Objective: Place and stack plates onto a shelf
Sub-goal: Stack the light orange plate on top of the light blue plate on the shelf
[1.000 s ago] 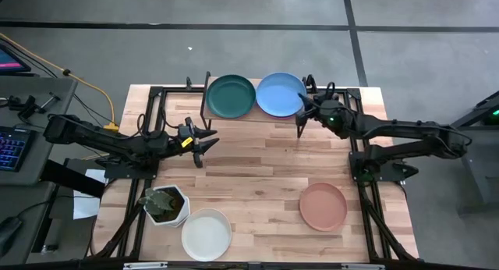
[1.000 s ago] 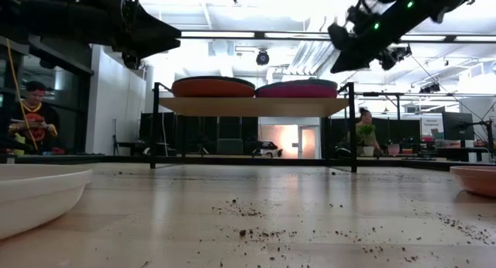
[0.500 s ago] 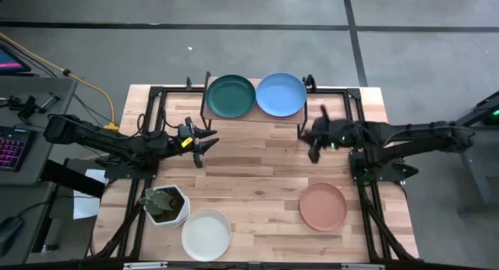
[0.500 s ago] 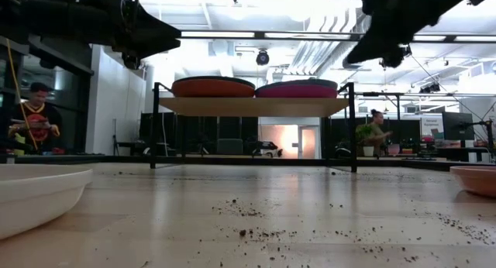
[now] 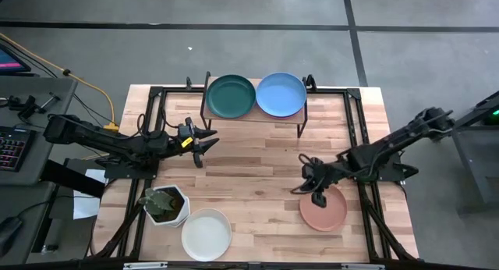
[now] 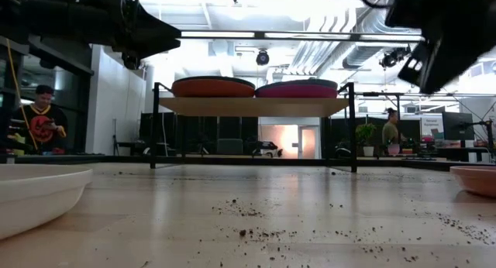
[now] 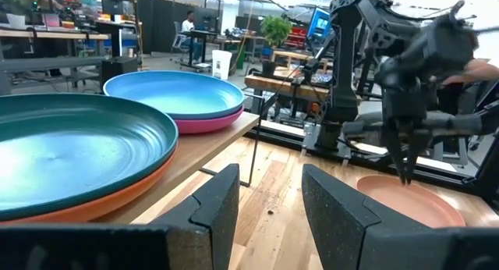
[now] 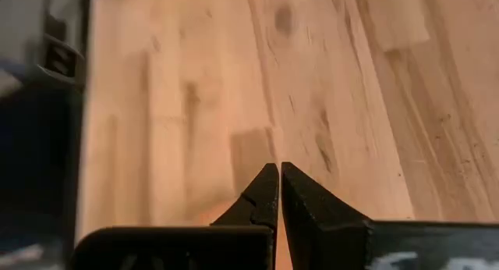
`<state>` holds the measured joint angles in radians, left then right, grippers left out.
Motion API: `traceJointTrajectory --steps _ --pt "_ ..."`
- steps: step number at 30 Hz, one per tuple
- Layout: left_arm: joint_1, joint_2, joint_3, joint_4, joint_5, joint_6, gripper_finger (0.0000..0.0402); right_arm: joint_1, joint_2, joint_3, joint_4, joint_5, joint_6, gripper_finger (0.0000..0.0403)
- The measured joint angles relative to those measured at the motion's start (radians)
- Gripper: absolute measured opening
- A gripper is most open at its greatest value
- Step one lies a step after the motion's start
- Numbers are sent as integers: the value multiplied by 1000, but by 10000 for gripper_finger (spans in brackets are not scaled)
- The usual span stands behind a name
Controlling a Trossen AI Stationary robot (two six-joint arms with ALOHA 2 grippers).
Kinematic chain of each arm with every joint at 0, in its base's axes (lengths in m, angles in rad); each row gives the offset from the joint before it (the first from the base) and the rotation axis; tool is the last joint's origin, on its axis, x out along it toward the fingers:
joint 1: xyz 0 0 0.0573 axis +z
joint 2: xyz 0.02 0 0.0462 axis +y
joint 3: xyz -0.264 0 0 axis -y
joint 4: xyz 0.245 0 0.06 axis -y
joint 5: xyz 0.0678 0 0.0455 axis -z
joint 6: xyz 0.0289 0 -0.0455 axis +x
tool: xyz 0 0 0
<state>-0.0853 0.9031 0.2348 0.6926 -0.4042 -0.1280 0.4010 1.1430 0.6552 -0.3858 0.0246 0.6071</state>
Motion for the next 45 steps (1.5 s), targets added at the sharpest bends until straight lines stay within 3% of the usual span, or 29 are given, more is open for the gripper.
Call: traceJointTrajectory --steps 5,9,15,21,40,45 --pt "0 0 0 0 1 0 131 6 95 0 -24 -32 46 16" --pt "0 0 0 0 1 0 131 13 150 0 -66 -73 56 62" --pt "0 0 0 -8 1 0 131 4 199 0 -146 -56 -112 141" --pt "0 0 0 -8 1 0 131 -9 198 0 -188 21 -223 179" --pt "0 0 0 -26 1 0 131 -1 200 -84 -218 25 -155 176" --pt "0 0 0 -23 0 0 131 -1 200 -85 -213 -7 -139 128"
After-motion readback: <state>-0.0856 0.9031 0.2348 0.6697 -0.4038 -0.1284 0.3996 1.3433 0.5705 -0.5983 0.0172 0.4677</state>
